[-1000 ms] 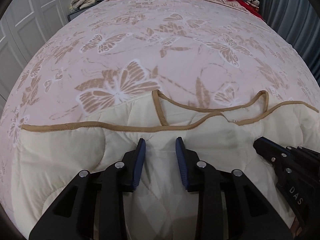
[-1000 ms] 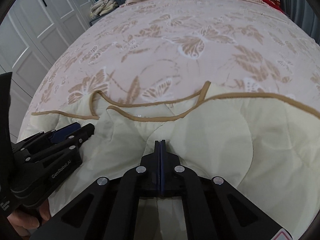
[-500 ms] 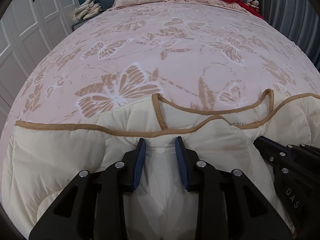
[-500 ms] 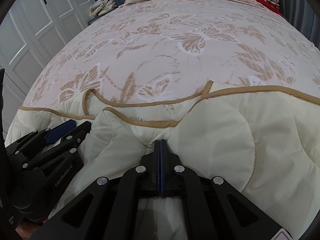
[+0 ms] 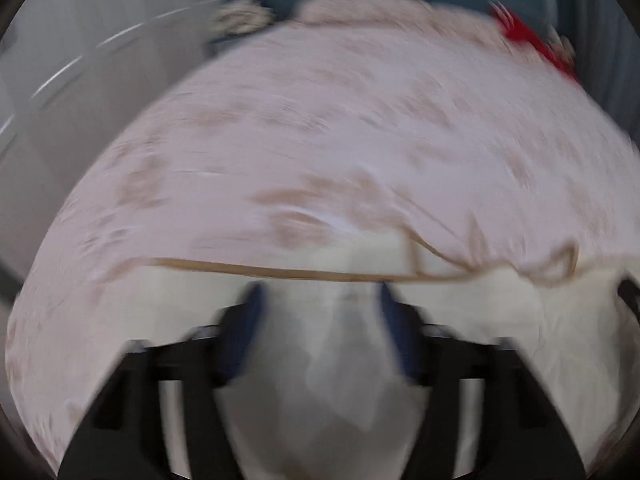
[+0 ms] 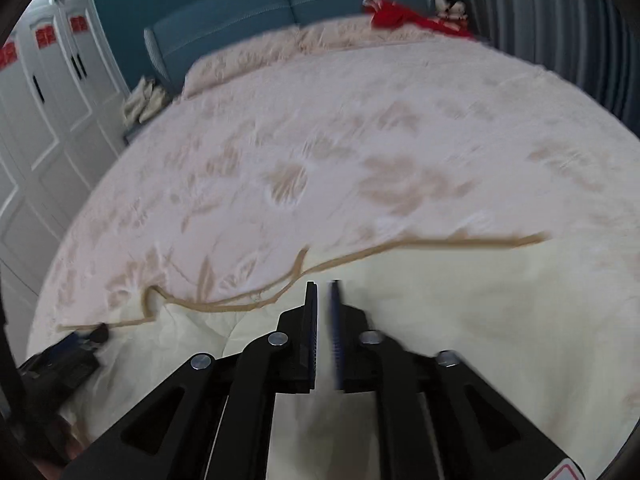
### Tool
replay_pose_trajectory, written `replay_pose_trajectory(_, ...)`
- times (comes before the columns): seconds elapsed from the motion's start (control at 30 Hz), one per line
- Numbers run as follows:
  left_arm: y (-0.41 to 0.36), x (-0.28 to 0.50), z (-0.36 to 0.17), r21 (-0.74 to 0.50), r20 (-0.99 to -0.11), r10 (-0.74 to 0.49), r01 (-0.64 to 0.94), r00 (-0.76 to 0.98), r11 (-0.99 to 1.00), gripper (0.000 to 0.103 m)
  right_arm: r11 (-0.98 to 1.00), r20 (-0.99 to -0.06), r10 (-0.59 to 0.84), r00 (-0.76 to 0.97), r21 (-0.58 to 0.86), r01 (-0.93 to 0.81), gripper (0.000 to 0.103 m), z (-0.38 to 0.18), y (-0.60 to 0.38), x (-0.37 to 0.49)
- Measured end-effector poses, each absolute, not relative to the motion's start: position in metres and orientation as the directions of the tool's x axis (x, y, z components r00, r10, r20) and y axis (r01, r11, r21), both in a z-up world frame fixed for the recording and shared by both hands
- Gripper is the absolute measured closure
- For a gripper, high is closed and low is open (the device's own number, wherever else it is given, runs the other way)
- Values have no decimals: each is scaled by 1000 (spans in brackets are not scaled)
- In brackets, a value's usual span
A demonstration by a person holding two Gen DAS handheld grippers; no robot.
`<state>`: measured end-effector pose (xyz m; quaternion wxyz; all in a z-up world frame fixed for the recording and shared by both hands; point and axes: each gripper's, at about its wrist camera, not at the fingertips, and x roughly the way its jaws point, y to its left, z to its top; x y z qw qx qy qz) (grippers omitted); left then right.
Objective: Fold large clothes
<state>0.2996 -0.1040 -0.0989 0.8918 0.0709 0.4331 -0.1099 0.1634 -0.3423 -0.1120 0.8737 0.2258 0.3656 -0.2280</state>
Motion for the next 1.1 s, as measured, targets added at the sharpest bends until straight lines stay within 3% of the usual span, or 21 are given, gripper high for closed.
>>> replay_pose_trajectory(0.13,-27,275,-69,-54,-798,-162,199,581,979,7,870,-776,-121,619,217,443,92,-90,-316,118)
replay_pose_trajectory(0.17,-8,265,-69,-69,-809,-164,186,565,980,7,881,-788,-86,609,226,416,90,-91,-306,107)
replay_pose_trajectory(0.23,29,245,-79,-125,-844,-190,160,501,979,6,890,-808,-11,589,260,374,67,-97,-278,81)
replay_pose_trajectory(0.27,40,236,-85,-148,-856,-200,145,477,978,6,892,-813,5,583,267,365,43,-101,-264,72)
replay_pose_trajectory(0.3,58,224,-98,-187,-876,-216,108,430,976,6,897,-812,13,584,267,351,36,-104,-248,62)
replay_pose_trajectory(0.43,86,196,-134,-311,-890,-296,13,348,950,6,929,-809,16,588,230,290,36,-113,-198,49)
replay_pose_trajectory(0.47,89,192,-137,-343,-883,-321,-5,343,939,6,930,-808,21,589,232,285,40,-113,-193,49)
replay_pose_trajectory(0.57,87,187,-143,-416,-849,-378,-27,369,909,6,939,-817,22,577,215,269,66,-119,-182,54)
replay_pose_trajectory(0.7,71,192,-147,-464,-823,-433,4,368,886,7,936,-833,19,553,208,282,84,-131,-183,59)
replay_pose_trajectory(0.8,59,195,-143,-466,-822,-443,26,358,885,25,926,-846,32,532,226,304,85,-146,-188,62)
replay_pose_trajectory(0.83,56,195,-140,-478,-816,-459,36,353,878,37,921,-845,37,533,236,310,85,-149,-189,62)
replay_pose_trajectory(0.97,48,186,-113,-450,-805,-458,115,377,885,67,918,-850,40,525,240,317,85,-156,-190,65)
replay_pose_trajectory(1.1,39,170,-75,-431,-782,-472,193,408,881,80,902,-847,62,527,273,333,86,-160,-195,68)
